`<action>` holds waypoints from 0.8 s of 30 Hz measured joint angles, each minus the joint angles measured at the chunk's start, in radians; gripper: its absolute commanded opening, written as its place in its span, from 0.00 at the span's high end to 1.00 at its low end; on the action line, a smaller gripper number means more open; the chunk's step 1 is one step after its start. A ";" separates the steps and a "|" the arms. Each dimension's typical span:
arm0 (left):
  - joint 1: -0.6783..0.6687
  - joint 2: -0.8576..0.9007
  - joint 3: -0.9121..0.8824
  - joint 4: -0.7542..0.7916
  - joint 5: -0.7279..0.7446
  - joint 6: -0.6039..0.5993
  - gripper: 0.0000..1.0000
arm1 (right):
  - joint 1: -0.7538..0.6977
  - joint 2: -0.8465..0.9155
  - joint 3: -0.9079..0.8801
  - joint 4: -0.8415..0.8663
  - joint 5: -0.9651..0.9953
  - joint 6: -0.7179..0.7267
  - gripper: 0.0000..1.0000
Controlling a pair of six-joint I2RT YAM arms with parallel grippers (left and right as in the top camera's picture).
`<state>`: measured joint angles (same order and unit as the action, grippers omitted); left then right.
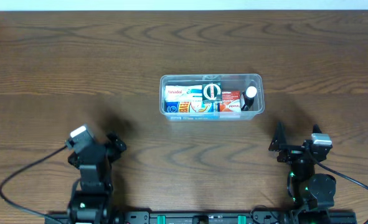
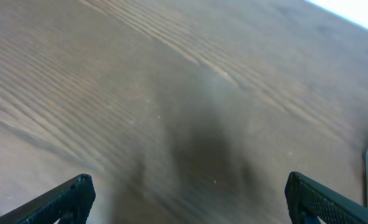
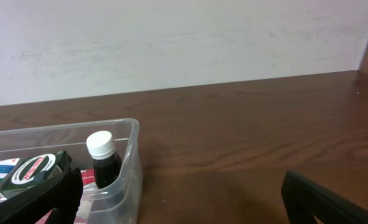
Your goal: Pack container
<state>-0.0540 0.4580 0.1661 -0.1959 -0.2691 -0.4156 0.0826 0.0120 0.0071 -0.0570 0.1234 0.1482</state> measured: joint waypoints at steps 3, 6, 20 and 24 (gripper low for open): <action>0.000 -0.047 -0.061 0.038 0.000 -0.007 0.02 | 0.000 0.000 0.000 0.000 0.000 0.000 0.01; 0.000 -0.071 -0.082 0.040 0.000 -0.006 0.02 | 0.000 0.000 0.000 0.000 0.000 0.000 0.01; 0.000 -0.165 -0.089 0.046 0.000 0.080 0.02 | 0.000 0.000 0.000 0.000 0.000 0.000 0.01; 0.000 -0.180 -0.090 0.050 0.000 0.091 0.02 | 0.000 0.000 0.000 0.000 0.000 0.000 0.01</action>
<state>-0.0540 0.2779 0.0761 -0.1455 -0.2691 -0.3248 0.0826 0.0120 0.0071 -0.0570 0.1234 0.1482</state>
